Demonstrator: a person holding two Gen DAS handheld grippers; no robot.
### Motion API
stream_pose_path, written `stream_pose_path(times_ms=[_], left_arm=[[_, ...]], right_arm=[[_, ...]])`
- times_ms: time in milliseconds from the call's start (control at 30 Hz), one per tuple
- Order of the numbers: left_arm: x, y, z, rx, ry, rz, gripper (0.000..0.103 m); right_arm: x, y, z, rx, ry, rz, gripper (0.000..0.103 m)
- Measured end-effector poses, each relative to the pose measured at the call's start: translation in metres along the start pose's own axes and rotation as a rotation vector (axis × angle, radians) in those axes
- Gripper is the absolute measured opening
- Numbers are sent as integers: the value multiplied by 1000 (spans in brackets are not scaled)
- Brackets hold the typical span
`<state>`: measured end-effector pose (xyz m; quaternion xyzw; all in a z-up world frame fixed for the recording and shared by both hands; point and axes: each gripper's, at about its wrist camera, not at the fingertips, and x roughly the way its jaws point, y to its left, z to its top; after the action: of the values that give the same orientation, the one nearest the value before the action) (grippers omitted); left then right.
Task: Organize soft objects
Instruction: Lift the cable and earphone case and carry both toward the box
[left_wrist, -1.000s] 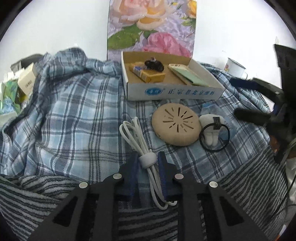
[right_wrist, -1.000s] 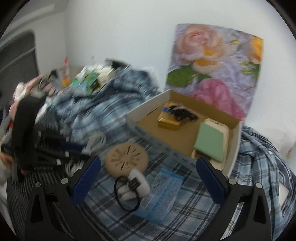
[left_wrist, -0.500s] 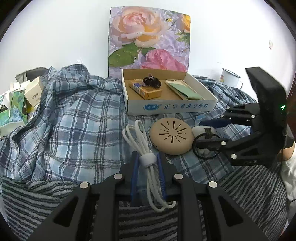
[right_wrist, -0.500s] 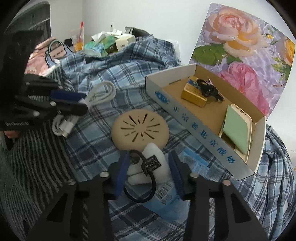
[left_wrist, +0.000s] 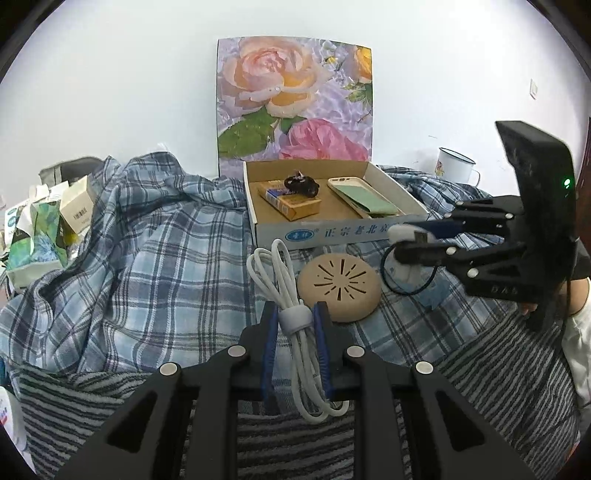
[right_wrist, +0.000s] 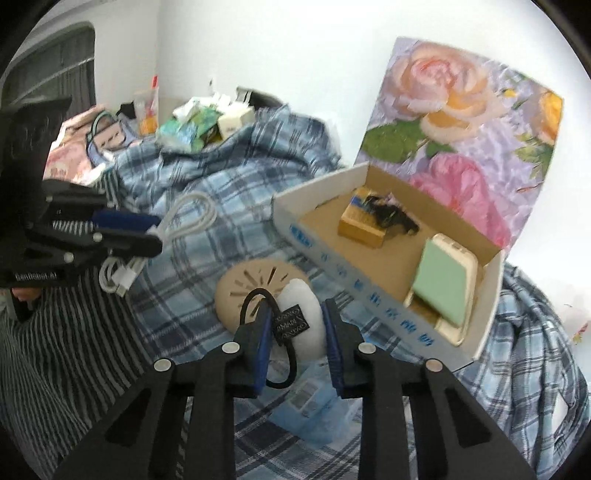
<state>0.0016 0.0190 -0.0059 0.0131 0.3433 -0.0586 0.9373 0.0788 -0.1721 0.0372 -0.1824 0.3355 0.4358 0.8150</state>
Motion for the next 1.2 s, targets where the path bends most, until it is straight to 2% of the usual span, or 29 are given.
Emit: stream_pose_path(times_ms=[300, 533, 833, 967, 1100, 1200], left_arm=[[-13, -2, 18, 5, -34, 34, 21], [-37, -14, 46, 60, -127, 80, 21], [-68, -20, 75, 74, -234, 79, 21], [-79, -21, 92, 89, -290, 102, 21], [-88, -22, 112, 95, -329, 88, 21], [-91, -23, 128, 94, -338, 12, 21]], right_arm=[[-33, -1, 17, -1, -100, -38, 25], [-77, -8, 35, 13, -219, -89, 25], [-134, -13, 56, 57, -335, -180, 25], [-155, -16, 66, 91, -384, -207, 25], [-174, -16, 74, 101, -441, -230, 25], [-186, -16, 83, 89, -488, -257, 25]])
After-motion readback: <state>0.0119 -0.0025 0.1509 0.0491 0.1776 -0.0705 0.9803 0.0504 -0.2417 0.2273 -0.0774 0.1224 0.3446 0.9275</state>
